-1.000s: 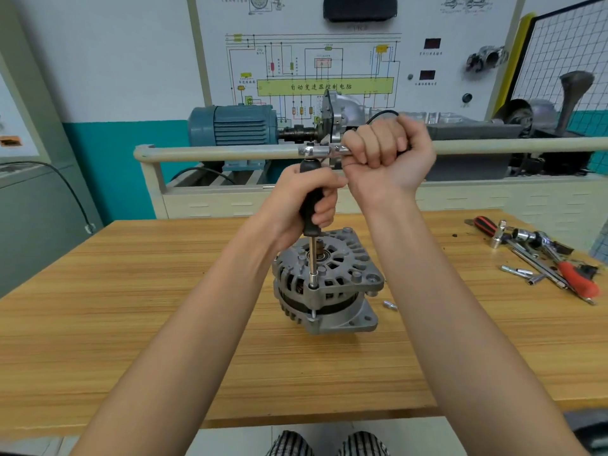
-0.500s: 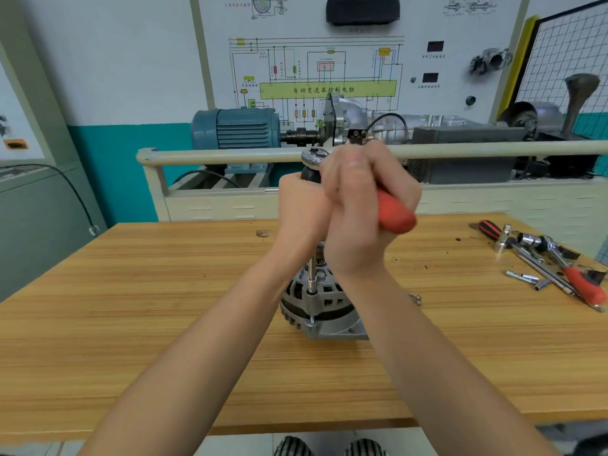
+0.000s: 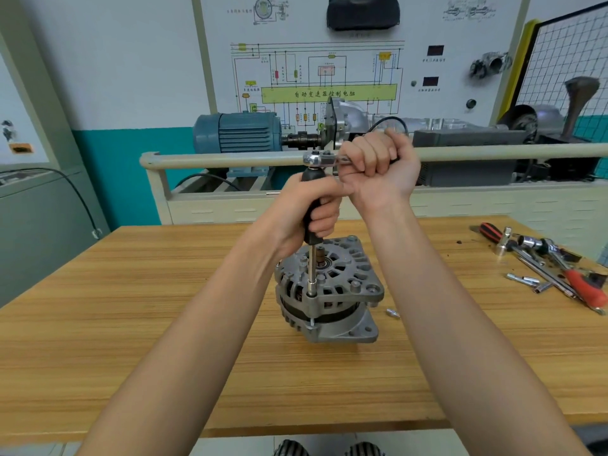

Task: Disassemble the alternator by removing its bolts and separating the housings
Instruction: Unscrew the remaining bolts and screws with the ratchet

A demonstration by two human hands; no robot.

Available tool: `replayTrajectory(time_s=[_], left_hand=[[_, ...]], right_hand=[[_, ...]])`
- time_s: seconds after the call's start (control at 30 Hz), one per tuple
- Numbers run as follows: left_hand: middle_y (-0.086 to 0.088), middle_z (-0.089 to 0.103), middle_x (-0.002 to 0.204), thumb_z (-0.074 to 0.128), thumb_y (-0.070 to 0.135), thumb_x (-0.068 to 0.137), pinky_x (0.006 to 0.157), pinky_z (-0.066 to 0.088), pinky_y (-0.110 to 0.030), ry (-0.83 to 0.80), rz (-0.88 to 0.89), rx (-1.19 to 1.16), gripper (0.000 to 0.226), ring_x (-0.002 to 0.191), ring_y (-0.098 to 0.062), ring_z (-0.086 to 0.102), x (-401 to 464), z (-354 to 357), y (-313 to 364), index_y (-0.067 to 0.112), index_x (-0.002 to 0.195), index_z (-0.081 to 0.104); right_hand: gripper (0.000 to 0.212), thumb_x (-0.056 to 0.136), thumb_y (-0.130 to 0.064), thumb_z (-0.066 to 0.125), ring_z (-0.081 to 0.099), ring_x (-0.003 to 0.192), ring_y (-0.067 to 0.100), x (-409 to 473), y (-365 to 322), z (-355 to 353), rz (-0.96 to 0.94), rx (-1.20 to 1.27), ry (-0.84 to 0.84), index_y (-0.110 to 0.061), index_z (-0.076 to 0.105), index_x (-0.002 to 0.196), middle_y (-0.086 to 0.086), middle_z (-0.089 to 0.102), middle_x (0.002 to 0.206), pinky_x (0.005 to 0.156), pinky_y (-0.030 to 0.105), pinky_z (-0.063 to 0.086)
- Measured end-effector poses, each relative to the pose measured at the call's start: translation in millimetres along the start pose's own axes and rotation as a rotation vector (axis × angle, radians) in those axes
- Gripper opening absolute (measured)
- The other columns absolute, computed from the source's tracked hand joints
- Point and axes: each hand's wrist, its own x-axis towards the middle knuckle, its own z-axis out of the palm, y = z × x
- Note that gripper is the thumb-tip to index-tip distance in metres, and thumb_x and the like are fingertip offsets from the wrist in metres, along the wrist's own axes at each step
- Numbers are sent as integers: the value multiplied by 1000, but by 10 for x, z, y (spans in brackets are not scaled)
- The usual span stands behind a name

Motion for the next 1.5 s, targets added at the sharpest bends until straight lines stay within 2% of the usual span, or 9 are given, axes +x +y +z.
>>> replayTrajectory(time_s=[0.2, 0.33, 0.4, 0.57, 0.83, 1.07, 1.27, 1.37, 1.5], left_hand=[[7, 21, 37, 48, -1, 86, 37, 15, -13, 270, -3, 62, 54, 31, -8, 13, 40, 59, -39, 25, 43, 28], [9, 39, 53, 52, 11, 88, 46, 32, -23, 586, 222, 249, 33, 48, -7, 29, 70, 246, -117, 26, 62, 39], [18, 40, 62, 39, 25, 91, 62, 32, -18, 515, 390, 322, 20, 59, -3, 35, 48, 336, -163, 36, 73, 39], [-3, 33, 49, 59, 2, 80, 43, 23, -24, 513, 217, 238, 37, 45, -14, 27, 7, 120, -133, 17, 55, 37], [5, 29, 36, 56, 11, 78, 37, 22, -18, -65, 1, -59, 37, 30, -8, 24, 6, -100, -7, 19, 45, 40], [6, 21, 38, 49, -3, 84, 38, 15, -13, 300, -10, 73, 52, 33, -9, 13, 55, 63, -12, 24, 45, 28], [-2, 35, 55, 45, -2, 91, 49, 27, -29, 626, 170, 337, 39, 55, -19, 33, 101, 236, -123, 18, 59, 35], [-7, 39, 59, 55, 8, 84, 52, 30, -36, 618, 225, 244, 30, 59, -23, 34, 54, 205, -121, 14, 60, 39], [3, 30, 42, 56, -7, 80, 40, 21, -17, 417, 187, 91, 42, 37, -11, 23, 10, 78, -116, 16, 53, 33]], right_hand=[[40, 80, -12, 40, 10, 41, 14, -234, 113, 81, -222, -280, -190, -18, 36, 41, -5, 23, 35, 43, 25, 23], [29, 81, -7, 45, 25, 41, 9, -487, 408, 116, -756, -867, -474, -23, 43, 57, -10, 35, 48, 48, 26, 22], [19, 82, -9, 44, 29, 43, 9, -559, 503, 88, -944, -1131, -605, -21, 44, 67, -11, 39, 57, 48, 22, 25], [35, 76, -6, 44, 24, 40, 6, -464, 338, 131, -632, -773, -527, -24, 31, 49, -9, 27, 41, 48, 25, 19], [38, 76, -14, 38, 7, 41, 11, -45, -8, 69, 53, -123, -61, -14, 33, 39, -1, 23, 31, 42, 21, 21], [43, 83, -11, 35, 10, 40, 13, -194, 96, 94, -182, -278, -173, -17, 36, 41, -4, 23, 34, 42, 24, 23], [29, 82, -9, 44, 30, 47, 7, -556, 485, 56, -871, -1043, -551, -28, 38, 60, -12, 38, 56, 50, 27, 23], [28, 79, -10, 45, 29, 45, 6, -553, 499, 81, -841, -983, -541, -28, 40, 58, -12, 38, 53, 50, 27, 21], [37, 76, -4, 41, 20, 38, 8, -415, 327, 155, -529, -669, -471, -22, 28, 47, -7, 22, 40, 49, 25, 19]])
